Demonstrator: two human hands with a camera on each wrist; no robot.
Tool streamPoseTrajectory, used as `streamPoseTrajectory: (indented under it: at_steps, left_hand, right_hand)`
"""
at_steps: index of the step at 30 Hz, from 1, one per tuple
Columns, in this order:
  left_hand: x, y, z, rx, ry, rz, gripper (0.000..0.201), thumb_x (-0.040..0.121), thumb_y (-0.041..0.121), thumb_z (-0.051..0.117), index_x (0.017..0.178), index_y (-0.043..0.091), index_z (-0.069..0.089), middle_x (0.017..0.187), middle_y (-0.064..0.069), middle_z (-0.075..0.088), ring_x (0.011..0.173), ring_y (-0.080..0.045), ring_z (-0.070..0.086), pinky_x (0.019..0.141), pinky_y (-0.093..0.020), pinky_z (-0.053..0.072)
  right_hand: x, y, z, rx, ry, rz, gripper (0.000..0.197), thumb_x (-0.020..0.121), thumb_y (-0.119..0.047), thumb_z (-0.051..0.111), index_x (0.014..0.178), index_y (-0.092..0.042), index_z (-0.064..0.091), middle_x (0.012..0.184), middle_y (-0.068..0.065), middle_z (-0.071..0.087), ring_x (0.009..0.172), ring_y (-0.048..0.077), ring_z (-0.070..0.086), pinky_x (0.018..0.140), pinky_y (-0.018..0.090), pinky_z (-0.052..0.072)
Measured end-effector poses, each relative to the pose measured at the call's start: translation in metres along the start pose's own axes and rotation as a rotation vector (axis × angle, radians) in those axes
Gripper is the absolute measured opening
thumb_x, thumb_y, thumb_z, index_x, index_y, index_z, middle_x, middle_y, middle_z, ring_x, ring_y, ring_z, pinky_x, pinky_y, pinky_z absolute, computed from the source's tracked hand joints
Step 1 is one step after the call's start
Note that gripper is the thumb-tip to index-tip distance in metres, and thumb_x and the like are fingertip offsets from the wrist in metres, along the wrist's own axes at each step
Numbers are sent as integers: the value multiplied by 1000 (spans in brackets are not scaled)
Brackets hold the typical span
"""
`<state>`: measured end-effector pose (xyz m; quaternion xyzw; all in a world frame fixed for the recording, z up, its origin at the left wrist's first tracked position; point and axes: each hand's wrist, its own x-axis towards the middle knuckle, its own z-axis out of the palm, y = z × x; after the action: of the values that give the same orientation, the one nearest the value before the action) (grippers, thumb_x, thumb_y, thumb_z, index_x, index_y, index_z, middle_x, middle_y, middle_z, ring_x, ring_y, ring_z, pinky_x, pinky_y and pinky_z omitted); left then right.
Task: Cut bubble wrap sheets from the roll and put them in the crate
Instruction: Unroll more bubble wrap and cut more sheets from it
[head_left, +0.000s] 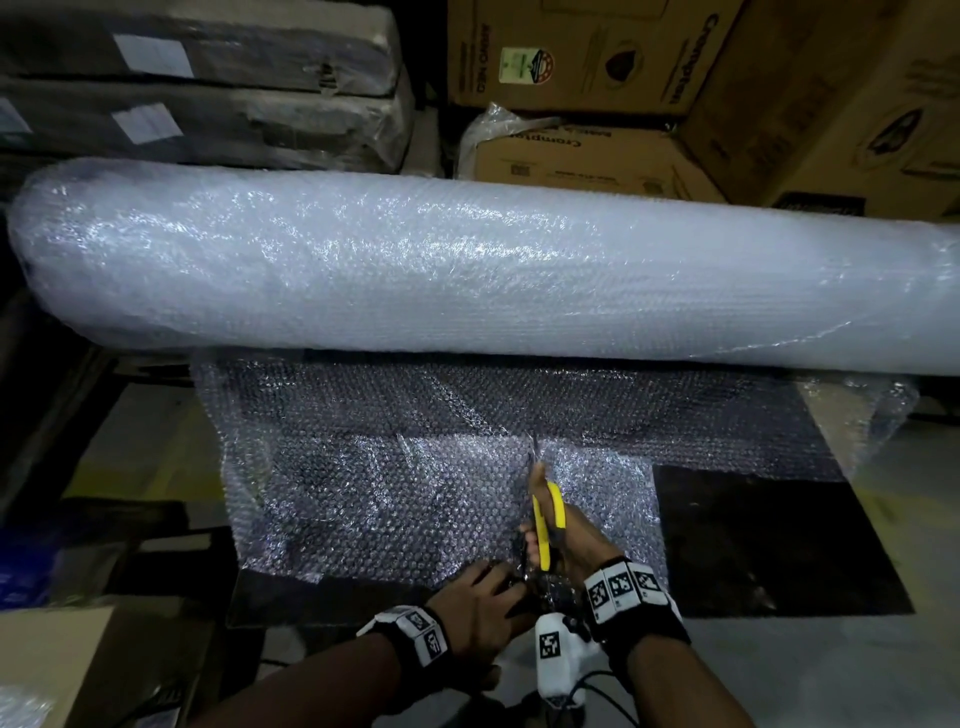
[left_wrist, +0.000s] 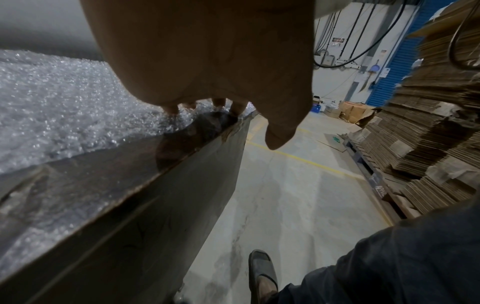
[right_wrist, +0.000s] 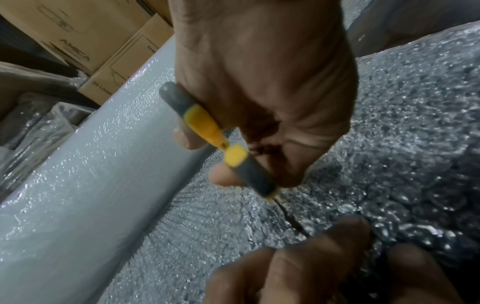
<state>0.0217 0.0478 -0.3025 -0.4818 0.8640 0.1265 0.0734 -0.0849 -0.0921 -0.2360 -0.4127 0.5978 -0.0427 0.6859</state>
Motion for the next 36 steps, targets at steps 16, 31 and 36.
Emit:
streamPoseTrajectory:
  at_steps: [16,31,36]
  left_hand:
    - [4,-1,5,16,-30,-15,75,60,60,75,123,30,47,123,2,48,112,-30,48,89,-45,53]
    - [2,2,0,56,-86,-16,83,51,65,75,124,32,55,123,0,48,111,-33,54,90,-48,51]
    - [3,1,0,-7,-96,-26,87,56,58,75,134,28,52,134,-4,44,121,-38,45,96,-54,45]
  right_hand:
    - [-2,1,-2,23,27,-5,95,63,-89,54,96,0,64,61,9,57,48,21,53,48,31,46]
    - [-17,2,-8,81,-133,-22,77,79,-82,44,116,-15,53,73,14,54,55,23,52,57,34,49]
    - [-29,3,-16,6,-172,37,91,72,-89,49,96,-2,58,72,12,57,58,23,55,62,35,51]
